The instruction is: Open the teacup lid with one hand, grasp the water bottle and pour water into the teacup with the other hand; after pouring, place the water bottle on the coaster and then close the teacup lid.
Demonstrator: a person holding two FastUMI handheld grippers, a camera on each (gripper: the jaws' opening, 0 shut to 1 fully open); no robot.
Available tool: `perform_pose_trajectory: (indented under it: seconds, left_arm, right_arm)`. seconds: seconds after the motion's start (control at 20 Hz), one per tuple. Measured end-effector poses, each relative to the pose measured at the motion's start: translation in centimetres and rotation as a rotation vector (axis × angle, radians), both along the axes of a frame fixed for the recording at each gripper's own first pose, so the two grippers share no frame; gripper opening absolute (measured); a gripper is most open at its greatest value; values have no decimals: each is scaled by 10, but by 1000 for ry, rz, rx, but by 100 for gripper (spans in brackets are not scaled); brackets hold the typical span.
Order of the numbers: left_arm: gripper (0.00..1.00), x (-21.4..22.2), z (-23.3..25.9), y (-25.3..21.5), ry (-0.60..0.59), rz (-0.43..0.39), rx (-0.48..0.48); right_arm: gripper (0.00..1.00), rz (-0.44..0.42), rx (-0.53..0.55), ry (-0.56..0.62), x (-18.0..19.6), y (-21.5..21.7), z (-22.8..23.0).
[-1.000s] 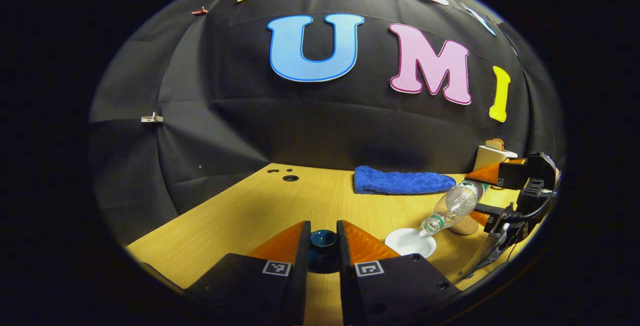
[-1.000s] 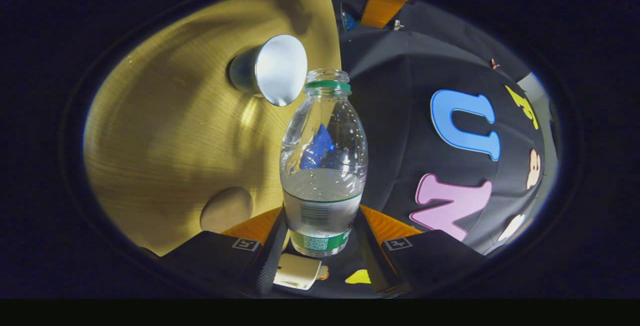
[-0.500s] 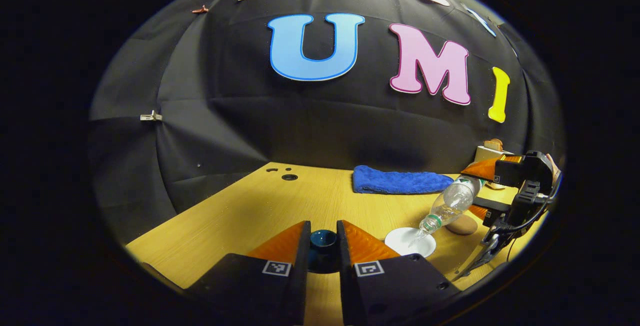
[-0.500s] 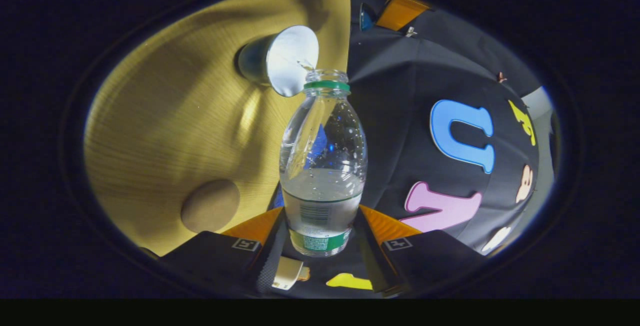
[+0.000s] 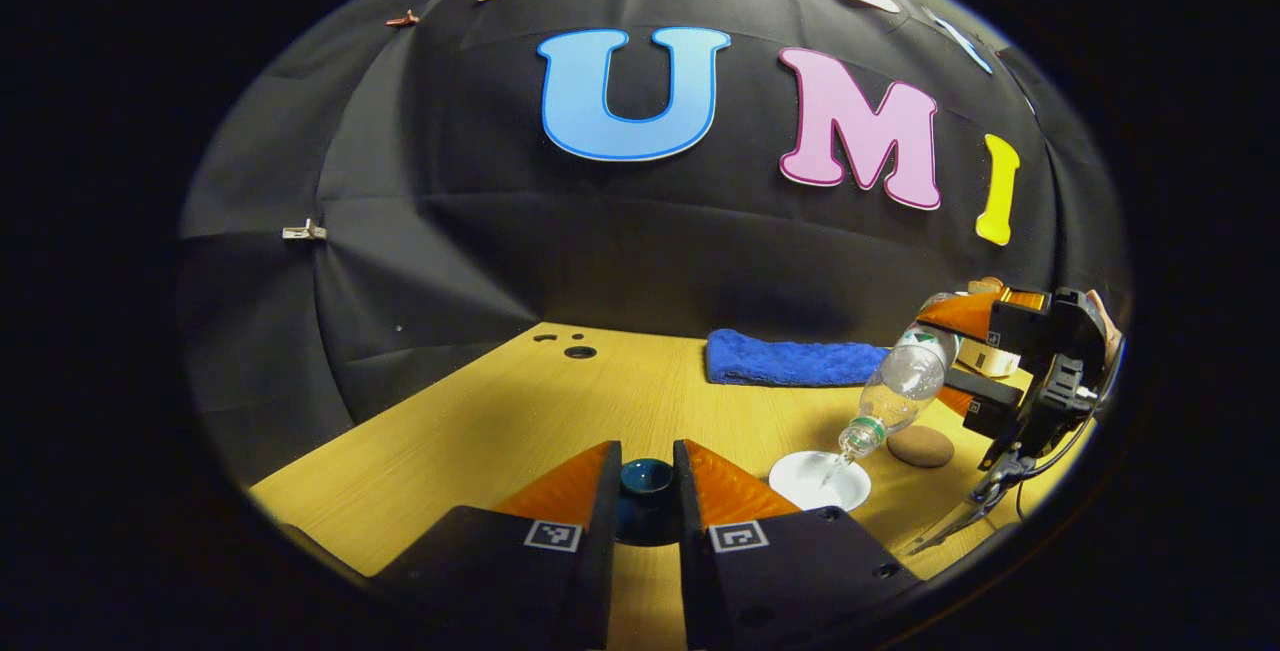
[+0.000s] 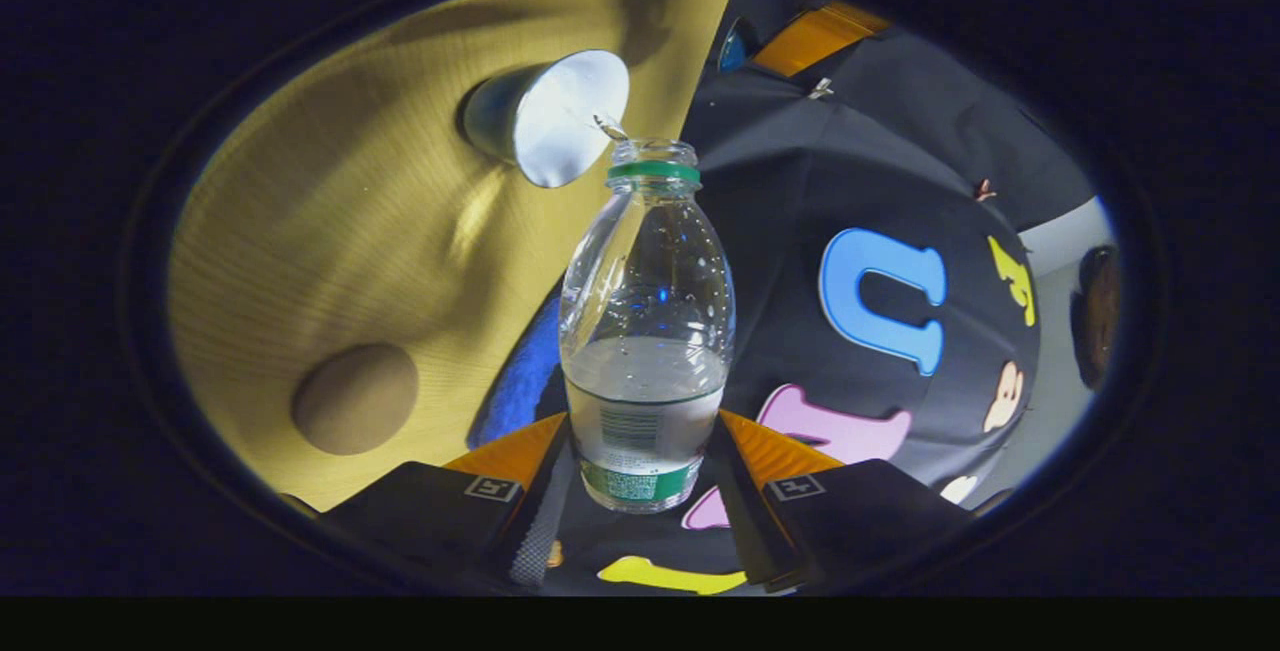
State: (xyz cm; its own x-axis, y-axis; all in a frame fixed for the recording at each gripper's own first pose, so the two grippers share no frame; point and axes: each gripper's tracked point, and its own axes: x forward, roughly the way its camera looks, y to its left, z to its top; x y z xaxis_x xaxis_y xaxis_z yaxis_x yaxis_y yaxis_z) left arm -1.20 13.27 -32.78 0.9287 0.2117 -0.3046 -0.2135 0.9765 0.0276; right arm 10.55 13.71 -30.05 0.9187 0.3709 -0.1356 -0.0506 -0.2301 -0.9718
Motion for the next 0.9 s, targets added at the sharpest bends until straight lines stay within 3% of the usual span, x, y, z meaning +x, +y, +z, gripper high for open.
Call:
perform_pose_trajectory:
  seconds: [0.3, 0.35, 0.55, 0.6, 0.9]
  left_arm:
    - [29, -2, 1, -1, -5, -2, -7]
    - [32, -2, 2, -2, -8, -3, -9]
    - [29, -4, 1, -3, 0, -7, -14]
    - [32, -5, 1, -3, -1, -6, -17]
    - [32, -8, -3, -2, 7, -1, -37]
  right_arm:
    - [74, 35, -53, -86, 8, -1, 11]
    - [74, 45, -62, -102, 10, 1, 14]
    - [74, 125, -78, -188, 6, 8, 24]
    - [74, 148, -78, -221, 4, 10, 30]
    - [74, 242, -99, -352, 9, 23, 63]
